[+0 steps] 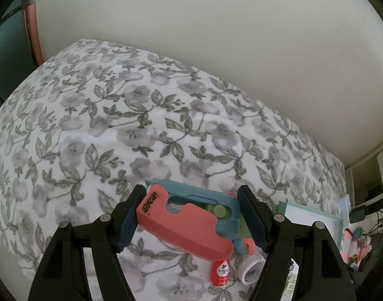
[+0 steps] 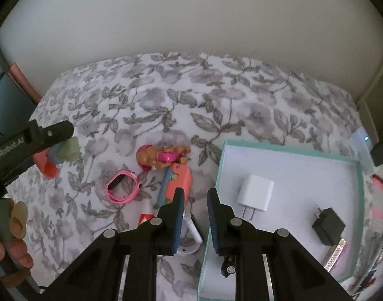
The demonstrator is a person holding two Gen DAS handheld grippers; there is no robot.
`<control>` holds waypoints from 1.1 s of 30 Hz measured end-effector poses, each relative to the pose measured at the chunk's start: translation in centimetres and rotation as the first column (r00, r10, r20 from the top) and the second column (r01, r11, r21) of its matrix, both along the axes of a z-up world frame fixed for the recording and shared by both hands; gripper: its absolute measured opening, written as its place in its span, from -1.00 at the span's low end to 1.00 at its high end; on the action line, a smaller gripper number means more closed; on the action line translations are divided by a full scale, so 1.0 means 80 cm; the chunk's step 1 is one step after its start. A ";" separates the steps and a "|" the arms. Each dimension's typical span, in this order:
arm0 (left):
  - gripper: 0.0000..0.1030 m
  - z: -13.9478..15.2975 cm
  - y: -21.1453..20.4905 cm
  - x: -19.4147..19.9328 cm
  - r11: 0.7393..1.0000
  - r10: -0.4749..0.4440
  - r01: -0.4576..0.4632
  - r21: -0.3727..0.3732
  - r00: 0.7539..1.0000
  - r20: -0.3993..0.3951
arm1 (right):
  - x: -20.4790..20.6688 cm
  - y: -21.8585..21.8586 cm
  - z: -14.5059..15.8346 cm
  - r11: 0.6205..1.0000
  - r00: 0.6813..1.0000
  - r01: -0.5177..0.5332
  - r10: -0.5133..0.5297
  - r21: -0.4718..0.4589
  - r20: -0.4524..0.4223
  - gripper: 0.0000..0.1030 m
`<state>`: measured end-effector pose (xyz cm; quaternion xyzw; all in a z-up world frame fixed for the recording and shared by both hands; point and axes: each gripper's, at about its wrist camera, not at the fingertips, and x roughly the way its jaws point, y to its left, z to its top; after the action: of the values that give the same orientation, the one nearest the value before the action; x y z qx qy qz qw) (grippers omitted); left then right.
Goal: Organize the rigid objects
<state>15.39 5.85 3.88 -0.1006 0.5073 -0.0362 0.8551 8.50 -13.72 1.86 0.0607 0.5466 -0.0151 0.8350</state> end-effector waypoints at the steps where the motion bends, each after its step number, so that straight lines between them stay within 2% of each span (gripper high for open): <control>1: 0.47 -0.003 -0.002 0.000 1.000 -0.003 0.003 0.002 1.000 -0.006 | 0.000 -0.001 -0.002 1.000 1.000 -0.001 0.001 -0.002 -0.003 -0.61; 4: 0.47 -0.018 -0.009 0.002 1.000 -0.011 0.012 0.017 0.999 -0.034 | 0.000 -0.002 -0.014 1.000 0.999 -0.011 0.012 0.011 -0.030 -0.61; 11: 0.47 -0.081 -0.025 0.005 0.999 -0.043 0.046 0.015 0.985 -0.170 | 0.003 0.000 -0.048 0.998 0.995 -0.014 0.020 0.059 -0.100 -0.59; 14: 0.47 -0.093 -0.029 0.004 0.998 -0.051 0.054 0.011 0.980 -0.194 | 0.003 0.000 -0.055 0.997 0.993 -0.008 0.017 0.080 -0.115 -0.54; 15: 0.47 -0.094 -0.029 0.003 0.998 -0.051 0.054 0.010 0.979 -0.197 | 0.004 -0.001 -0.058 0.996 0.993 -0.003 0.013 0.089 -0.118 -0.48; 17: 0.47 -0.096 -0.030 0.003 0.998 -0.053 0.055 0.008 0.978 -0.200 | 0.003 -0.004 -0.062 0.994 0.992 0.009 0.005 0.109 -0.128 0.01; 18: 0.47 -0.096 -0.030 0.003 0.998 -0.053 0.055 0.008 0.978 -0.200 | 0.004 -0.004 -0.064 0.994 0.991 0.011 0.003 0.113 -0.131 0.08; 23: 0.47 -0.097 -0.028 0.003 0.999 -0.052 0.054 0.002 0.977 -0.206 | 0.006 -0.001 -0.072 0.993 0.990 0.003 0.013 0.114 -0.143 0.13; 33: 0.47 -0.102 -0.027 0.005 0.999 -0.049 0.048 -0.006 0.976 -0.214 | 0.008 0.015 -0.072 0.996 0.983 -0.072 0.079 0.044 -0.163 0.18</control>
<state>15.81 3.65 -4.27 -0.0920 0.5989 -0.0463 0.7942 9.12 -12.53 -3.91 0.0545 0.6160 0.0221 0.7855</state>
